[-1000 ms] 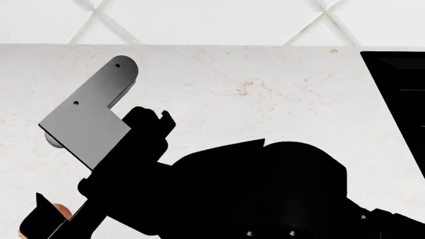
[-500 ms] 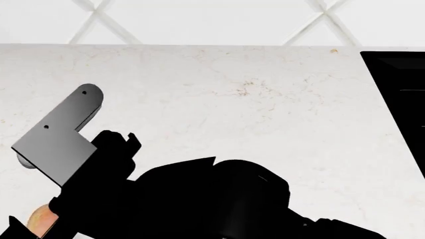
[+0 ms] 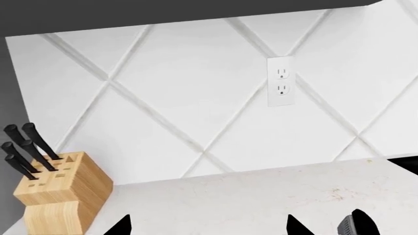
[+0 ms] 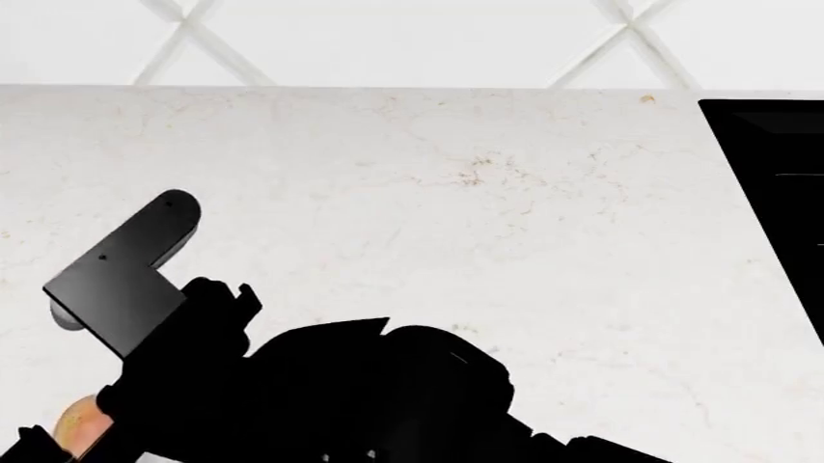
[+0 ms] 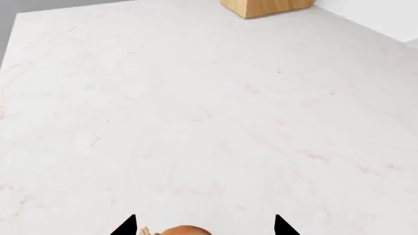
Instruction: Place the avocado, onion, tomato and bell pepper on the cutting board.
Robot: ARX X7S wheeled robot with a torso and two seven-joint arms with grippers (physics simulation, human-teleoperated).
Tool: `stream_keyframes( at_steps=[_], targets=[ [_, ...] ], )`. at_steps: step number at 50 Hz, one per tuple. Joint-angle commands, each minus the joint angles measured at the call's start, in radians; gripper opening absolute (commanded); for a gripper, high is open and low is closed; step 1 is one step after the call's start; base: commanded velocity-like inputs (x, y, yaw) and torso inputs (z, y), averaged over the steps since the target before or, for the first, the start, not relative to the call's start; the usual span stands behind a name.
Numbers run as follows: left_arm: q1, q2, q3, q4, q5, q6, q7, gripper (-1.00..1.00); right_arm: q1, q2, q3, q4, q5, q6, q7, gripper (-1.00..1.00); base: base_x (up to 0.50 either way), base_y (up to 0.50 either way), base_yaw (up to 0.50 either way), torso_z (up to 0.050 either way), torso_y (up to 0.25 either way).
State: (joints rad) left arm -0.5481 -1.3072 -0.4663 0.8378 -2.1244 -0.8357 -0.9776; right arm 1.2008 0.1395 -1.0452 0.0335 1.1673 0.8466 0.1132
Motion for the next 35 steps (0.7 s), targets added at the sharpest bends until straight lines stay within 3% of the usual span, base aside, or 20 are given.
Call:
stream_keyframes(
  at_steps=[1, 35],
  targets=[
    [0.01, 0.035, -0.052, 0.007, 0.025, -0.012, 0.027, 1.0, -0.024, -0.054, 0.008, 0.058, -0.036, -0.049, -0.08, 1.0, 0.0, 0.0, 0.0, 0.0, 0.0],
    [0.021, 0.053, -0.072, 0.009, 0.022, -0.034, 0.021, 1.0, -0.106, -0.064, -0.056, 0.107, -0.052, -0.099, -0.103, 1.0, 0.0, 0.0, 0.0, 0.0, 0.0]
  ],
)
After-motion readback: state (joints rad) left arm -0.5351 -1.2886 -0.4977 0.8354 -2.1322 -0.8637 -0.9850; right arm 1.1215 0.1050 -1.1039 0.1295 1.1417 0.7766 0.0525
